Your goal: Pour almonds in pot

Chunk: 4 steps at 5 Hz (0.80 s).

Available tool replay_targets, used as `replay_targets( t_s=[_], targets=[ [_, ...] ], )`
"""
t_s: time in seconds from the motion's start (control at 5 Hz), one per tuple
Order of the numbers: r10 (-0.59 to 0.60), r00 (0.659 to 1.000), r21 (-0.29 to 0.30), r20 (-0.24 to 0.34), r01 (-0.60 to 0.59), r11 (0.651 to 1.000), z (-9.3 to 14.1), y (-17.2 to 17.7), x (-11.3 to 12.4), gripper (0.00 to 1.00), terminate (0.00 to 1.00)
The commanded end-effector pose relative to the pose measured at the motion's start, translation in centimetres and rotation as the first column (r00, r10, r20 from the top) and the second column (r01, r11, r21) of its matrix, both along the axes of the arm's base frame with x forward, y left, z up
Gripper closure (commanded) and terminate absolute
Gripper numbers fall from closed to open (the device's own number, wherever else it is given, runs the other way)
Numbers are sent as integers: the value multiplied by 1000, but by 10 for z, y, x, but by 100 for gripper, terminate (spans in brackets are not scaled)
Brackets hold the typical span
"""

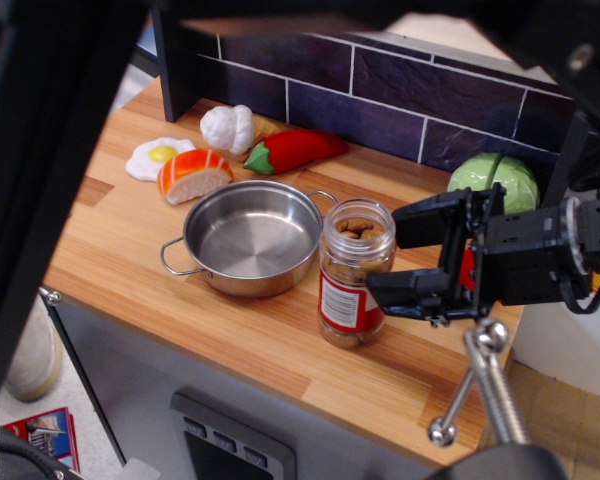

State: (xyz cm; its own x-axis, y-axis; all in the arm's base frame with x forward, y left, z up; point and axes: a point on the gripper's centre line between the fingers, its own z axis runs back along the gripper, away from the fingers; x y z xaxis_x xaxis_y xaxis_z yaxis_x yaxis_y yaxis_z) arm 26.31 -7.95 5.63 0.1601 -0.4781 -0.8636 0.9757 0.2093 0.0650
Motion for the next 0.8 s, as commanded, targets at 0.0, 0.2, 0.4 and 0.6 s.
replay_targets(
  t_s=[0.0,0.2,0.4,0.6],
  targets=[
    [24,1000,46,17,-25,999,-3,20,-7,0,0],
    [27,1000,72,1,-27,997,-5,26,-13,0,0],
    [22,1000,91,8,-23,996,-6,36,-19,0,0],
    [32,999,118,11,-33,992,-9,45,-21,0,0]
  ],
)
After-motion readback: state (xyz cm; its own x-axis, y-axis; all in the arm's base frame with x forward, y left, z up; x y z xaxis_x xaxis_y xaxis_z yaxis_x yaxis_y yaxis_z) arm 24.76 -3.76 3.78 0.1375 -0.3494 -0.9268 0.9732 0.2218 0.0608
